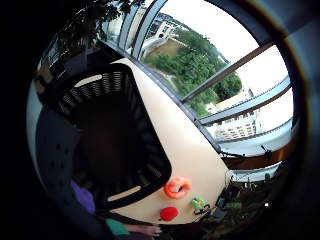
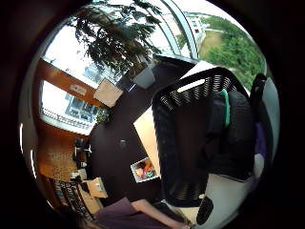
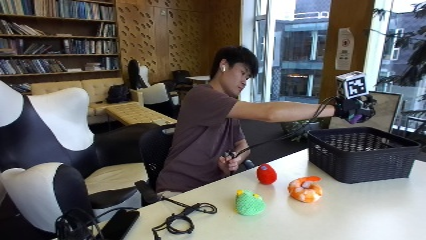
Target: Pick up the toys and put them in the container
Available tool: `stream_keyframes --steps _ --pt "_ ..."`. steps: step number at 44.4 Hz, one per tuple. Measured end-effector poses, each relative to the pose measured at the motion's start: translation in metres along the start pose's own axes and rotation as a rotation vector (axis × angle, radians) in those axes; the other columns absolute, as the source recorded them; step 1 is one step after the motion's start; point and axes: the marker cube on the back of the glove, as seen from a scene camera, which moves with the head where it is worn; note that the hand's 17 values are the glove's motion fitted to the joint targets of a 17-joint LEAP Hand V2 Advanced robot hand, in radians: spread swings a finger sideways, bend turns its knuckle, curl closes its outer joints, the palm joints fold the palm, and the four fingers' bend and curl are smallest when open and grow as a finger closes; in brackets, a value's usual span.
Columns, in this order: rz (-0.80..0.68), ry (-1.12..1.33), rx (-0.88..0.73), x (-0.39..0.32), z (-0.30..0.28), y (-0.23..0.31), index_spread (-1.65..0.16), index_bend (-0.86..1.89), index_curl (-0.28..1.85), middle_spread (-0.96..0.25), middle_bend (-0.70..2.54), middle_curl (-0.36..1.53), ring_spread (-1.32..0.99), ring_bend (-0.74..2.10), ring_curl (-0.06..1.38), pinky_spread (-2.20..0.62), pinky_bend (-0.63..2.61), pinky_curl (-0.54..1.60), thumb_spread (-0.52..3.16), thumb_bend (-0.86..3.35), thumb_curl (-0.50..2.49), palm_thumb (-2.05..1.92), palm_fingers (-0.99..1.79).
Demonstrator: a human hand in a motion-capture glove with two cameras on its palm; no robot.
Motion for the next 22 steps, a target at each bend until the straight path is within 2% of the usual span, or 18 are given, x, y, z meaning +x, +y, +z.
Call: stream_keyframes --steps 3,5,6,7,8,9,11,16,22 --pt "-0.158 -0.095 -0.133 -0.022 0.018 0.004 -0.16 1.14 0.99 -0.23 1.32 0.87 -0.31 1.59 0.68 -0.42 1.25 0.67 1.61 0.68 0.35 0.00 0.97" --pt "-0.200 -0.134 -0.250 -0.018 0.025 0.010 -0.17 1.06 0.98 -0.24 1.26 0.86 -0.31 1.56 0.67 -0.41 1.24 0.66 1.59 0.65 0.34 -0.05 0.87" --pt "-0.210 -0.154 -0.299 -0.014 0.028 0.013 -0.17 0.89 0.94 -0.25 1.10 0.81 -0.31 1.49 0.65 -0.40 1.25 0.65 1.57 0.60 0.32 -0.10 0.49" --pt "-0.217 -0.170 -0.335 -0.011 0.030 0.015 -0.17 0.85 0.96 -0.25 1.04 0.80 -0.30 1.49 0.67 -0.39 1.29 0.68 1.57 0.59 0.31 -0.10 0.37" --pt "-0.222 -0.178 -0.356 -0.008 0.031 0.017 -0.18 0.80 0.94 -0.22 0.84 0.75 -0.27 1.38 0.66 -0.33 1.27 0.69 1.58 0.57 0.30 -0.11 -0.15" --pt "-0.224 -0.179 -0.364 -0.005 0.031 0.018 -0.18 0.77 0.94 -0.20 0.72 0.72 -0.22 1.29 0.66 -0.28 1.28 0.72 1.58 0.55 0.29 -0.11 -0.41" --pt "-0.225 -0.171 -0.363 0.000 0.030 0.019 -0.21 0.63 0.83 -0.14 0.57 0.64 -0.17 1.09 0.58 -0.21 1.27 0.66 1.58 0.52 0.27 -0.11 -0.54" --pt "-0.216 -0.172 -0.374 0.016 0.019 0.023 -0.25 0.40 0.66 -0.08 0.34 0.53 -0.09 0.78 0.42 -0.10 1.16 0.54 1.56 0.42 0.24 -0.12 -0.44" --pt "-0.187 -0.129 -0.336 0.048 -0.013 0.034 -0.26 0.21 0.56 -0.04 0.16 0.46 -0.02 0.60 0.33 -0.02 1.03 0.48 1.54 0.30 0.20 -0.12 -0.35"
